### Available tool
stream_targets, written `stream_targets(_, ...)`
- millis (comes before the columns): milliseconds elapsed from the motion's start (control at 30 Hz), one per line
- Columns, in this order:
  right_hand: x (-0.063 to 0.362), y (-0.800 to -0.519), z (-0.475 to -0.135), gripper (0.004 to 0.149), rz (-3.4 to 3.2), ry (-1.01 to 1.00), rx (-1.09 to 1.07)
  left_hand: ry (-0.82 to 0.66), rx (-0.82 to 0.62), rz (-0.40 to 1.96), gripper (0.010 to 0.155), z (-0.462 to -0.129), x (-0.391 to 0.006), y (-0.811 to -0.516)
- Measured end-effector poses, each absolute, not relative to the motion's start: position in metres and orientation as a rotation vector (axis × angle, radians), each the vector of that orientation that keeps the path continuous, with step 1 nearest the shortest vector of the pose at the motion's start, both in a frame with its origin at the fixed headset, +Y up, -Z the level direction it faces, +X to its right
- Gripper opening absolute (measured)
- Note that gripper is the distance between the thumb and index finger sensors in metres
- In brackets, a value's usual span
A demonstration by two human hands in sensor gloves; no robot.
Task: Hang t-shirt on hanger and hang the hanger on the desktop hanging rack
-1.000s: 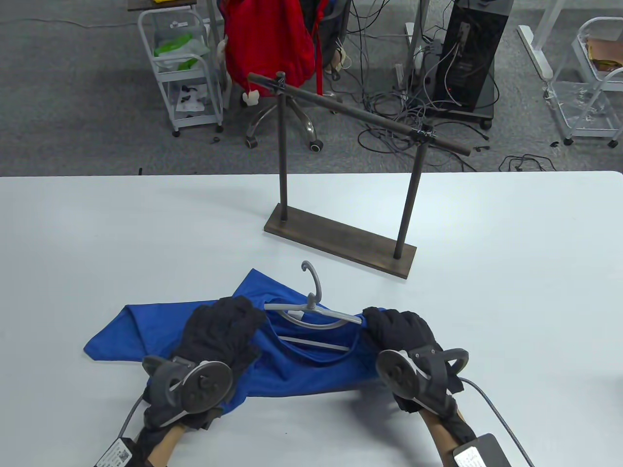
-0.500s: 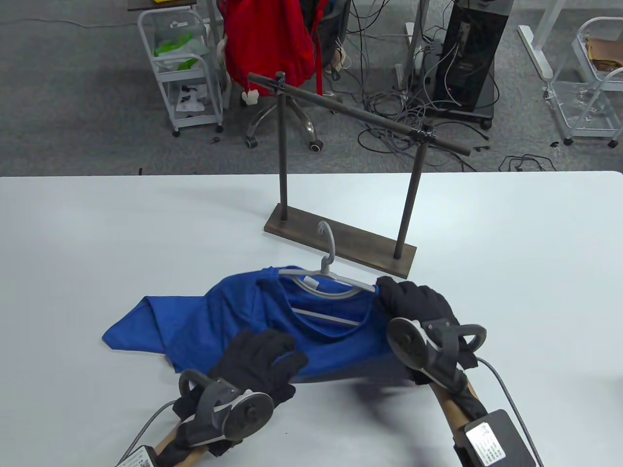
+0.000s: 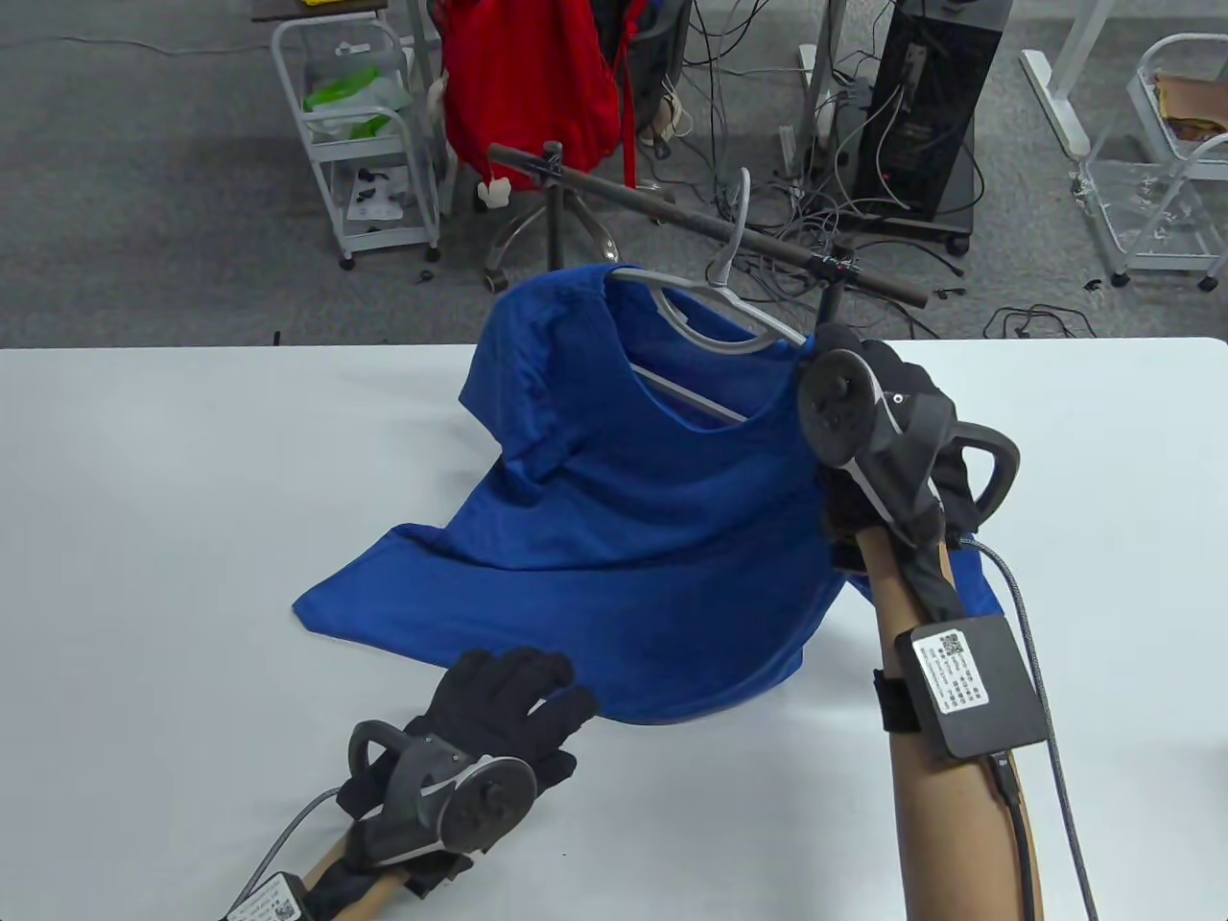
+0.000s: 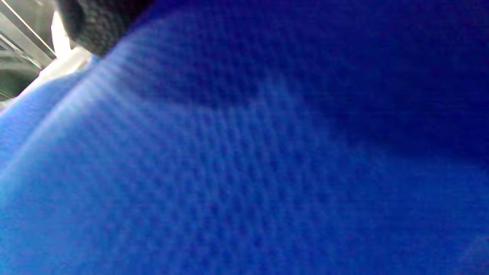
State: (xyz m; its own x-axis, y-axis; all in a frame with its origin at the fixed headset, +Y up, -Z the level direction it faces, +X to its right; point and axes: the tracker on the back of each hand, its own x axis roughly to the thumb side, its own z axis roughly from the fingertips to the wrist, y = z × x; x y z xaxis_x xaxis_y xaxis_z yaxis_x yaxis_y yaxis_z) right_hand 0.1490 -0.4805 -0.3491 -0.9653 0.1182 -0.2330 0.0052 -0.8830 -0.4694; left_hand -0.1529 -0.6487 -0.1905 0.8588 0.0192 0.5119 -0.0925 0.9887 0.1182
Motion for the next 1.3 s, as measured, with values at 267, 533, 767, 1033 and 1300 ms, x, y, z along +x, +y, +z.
stream_targets(267,0.161,-0.513,-0.362,0.048,2.944,-0.703,-0.355,-0.534,0.12,0.057,0.063,-0.191,-0.152,-0.648)
stream_targets(533,0.163,-0.504,-0.341,0.058,2.949,-0.857,-0.321,-0.529,0.107,0.069,0.065,-0.192,-0.152,-0.649)
stream_targets(767,0.141,-0.524,-0.279,0.063,2.914,-0.866,-0.016,-0.512,0.122,0.083,0.069,-0.195,-0.155,-0.65)
stream_targets(1033,0.108,-0.599,-0.206,0.084,2.945,-0.641,0.335,-0.463,0.162,0.111,0.078,-0.201,-0.161,-0.653)
stream_targets(1300,0.096,-0.653,-0.185,0.087,2.96,-0.429,0.469,-0.435,0.143,0.094,0.084,-0.206,-0.162,-0.659)
